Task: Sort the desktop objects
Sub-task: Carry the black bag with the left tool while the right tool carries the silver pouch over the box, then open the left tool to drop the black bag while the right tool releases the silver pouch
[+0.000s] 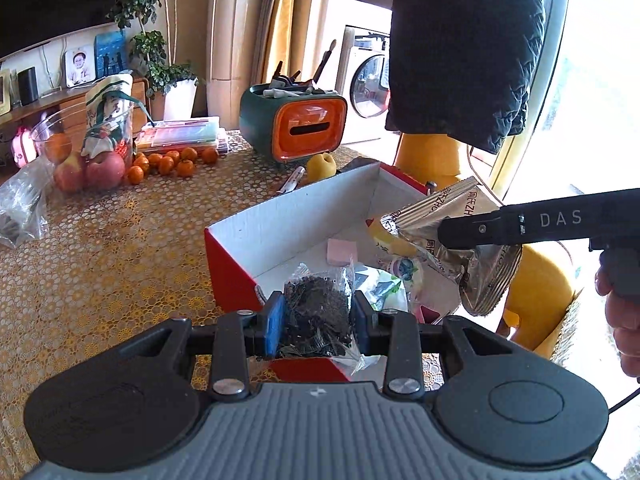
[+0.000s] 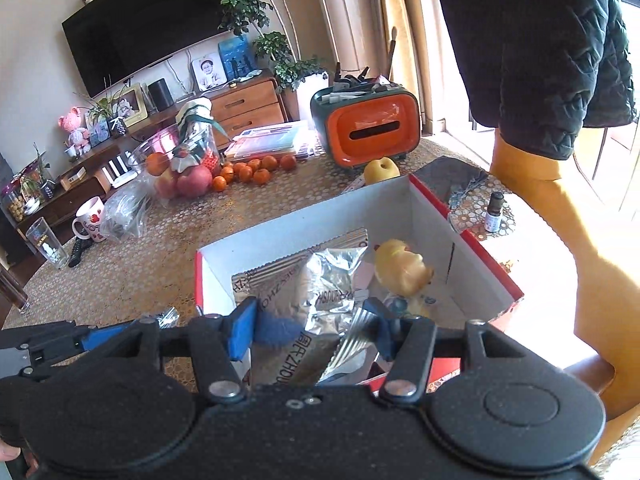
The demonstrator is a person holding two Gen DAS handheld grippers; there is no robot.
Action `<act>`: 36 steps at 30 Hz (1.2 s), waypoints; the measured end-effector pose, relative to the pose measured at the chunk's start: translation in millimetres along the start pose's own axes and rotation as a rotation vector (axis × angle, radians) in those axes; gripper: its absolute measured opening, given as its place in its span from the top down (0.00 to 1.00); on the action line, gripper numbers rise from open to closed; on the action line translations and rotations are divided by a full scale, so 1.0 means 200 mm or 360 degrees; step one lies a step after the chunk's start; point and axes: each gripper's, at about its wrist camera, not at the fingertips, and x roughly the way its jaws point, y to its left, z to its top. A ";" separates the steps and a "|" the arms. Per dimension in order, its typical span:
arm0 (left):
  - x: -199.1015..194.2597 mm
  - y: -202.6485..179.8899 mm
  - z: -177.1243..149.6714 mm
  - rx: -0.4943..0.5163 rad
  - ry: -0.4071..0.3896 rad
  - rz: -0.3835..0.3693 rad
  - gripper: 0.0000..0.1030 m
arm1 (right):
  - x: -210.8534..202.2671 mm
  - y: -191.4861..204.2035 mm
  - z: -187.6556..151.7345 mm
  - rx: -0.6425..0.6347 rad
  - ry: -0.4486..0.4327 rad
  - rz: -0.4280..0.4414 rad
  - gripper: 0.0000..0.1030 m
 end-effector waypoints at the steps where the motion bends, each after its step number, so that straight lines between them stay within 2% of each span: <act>1: 0.02 -0.02 0.01 0.0010 0.0004 -0.0005 0.67 | 0.01 -0.02 0.01 0.0007 -0.0001 -0.0010 0.44; 16: 0.31 -0.20 0.08 0.0146 0.0083 -0.0035 0.67 | 0.22 -0.28 0.05 0.0137 0.0031 -0.0106 0.45; 29: 0.55 -0.10 0.18 0.0129 0.0145 0.0075 0.67 | 0.40 -0.30 0.04 0.0122 0.0119 -0.0119 0.45; 36: 0.68 -0.03 0.16 0.0063 0.0245 0.0060 0.67 | 0.46 -0.29 0.03 0.0095 0.0159 -0.0107 0.45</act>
